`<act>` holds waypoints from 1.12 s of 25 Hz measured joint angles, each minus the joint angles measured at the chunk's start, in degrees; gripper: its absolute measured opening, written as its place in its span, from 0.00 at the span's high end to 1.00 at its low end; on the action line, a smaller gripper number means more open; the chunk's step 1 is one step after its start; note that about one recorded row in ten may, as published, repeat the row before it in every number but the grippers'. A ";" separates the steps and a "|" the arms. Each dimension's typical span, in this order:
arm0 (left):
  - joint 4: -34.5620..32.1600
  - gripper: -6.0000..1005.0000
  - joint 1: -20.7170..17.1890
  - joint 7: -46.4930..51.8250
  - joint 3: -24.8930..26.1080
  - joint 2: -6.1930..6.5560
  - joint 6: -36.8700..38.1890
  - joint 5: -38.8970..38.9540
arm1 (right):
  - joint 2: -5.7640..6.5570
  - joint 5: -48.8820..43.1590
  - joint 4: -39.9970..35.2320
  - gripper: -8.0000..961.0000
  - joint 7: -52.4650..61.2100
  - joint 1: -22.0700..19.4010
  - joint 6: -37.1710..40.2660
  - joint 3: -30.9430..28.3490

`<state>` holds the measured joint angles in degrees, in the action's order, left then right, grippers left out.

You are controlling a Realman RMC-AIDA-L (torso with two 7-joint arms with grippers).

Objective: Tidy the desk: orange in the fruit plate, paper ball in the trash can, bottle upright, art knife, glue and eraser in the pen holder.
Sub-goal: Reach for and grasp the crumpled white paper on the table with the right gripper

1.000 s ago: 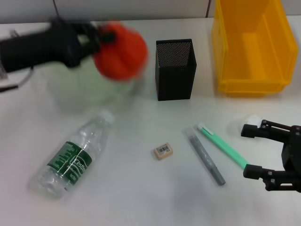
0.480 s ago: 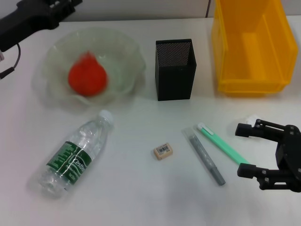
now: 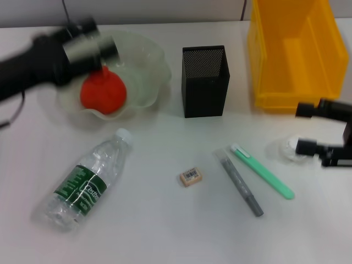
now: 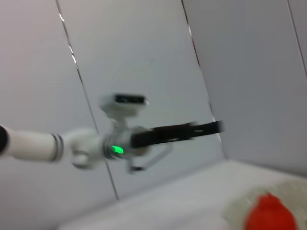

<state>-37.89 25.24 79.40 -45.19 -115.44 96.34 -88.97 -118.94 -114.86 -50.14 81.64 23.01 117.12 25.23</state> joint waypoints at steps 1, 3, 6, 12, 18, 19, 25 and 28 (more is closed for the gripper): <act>-0.21 0.21 0.16 -0.33 -0.47 0.48 2.64 -2.11 | -0.04 -0.80 -5.46 0.13 4.89 0.52 -0.11 0.96; -1.11 0.16 0.48 -1.49 -1.06 0.87 8.05 -7.92 | -0.06 -2.99 -14.41 0.13 13.52 1.61 -0.32 3.45; -2.07 0.16 0.37 -1.60 -1.06 0.66 9.68 -11.52 | -0.03 -10.28 -29.40 0.13 26.55 4.02 -0.26 9.53; -2.20 0.16 -0.24 -1.66 -1.19 0.45 10.51 -13.64 | -0.23 -30.89 -42.94 0.13 40.74 9.39 -1.46 24.66; -2.27 0.16 -0.94 -2.24 -1.21 0.17 10.47 -13.74 | -0.33 -41.42 -33.86 0.13 45.42 10.81 -14.64 41.24; -1.96 0.16 -1.04 -2.69 -1.22 0.00 10.28 -14.61 | -0.34 -41.57 -32.40 0.13 45.63 10.88 -16.48 42.77; -1.82 0.16 -1.06 -2.85 -1.18 -0.63 10.12 -16.81 | -0.48 -41.57 -22.99 0.15 46.66 11.72 -26.65 50.41; -1.76 0.16 -1.16 -2.91 -1.08 -0.90 10.05 -17.44 | -0.56 -41.53 -18.68 0.17 46.76 12.22 -30.85 52.95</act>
<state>-39.65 24.08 76.49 -46.26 -116.34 106.39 -106.41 -119.50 -156.38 -68.82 128.39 35.23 86.27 78.18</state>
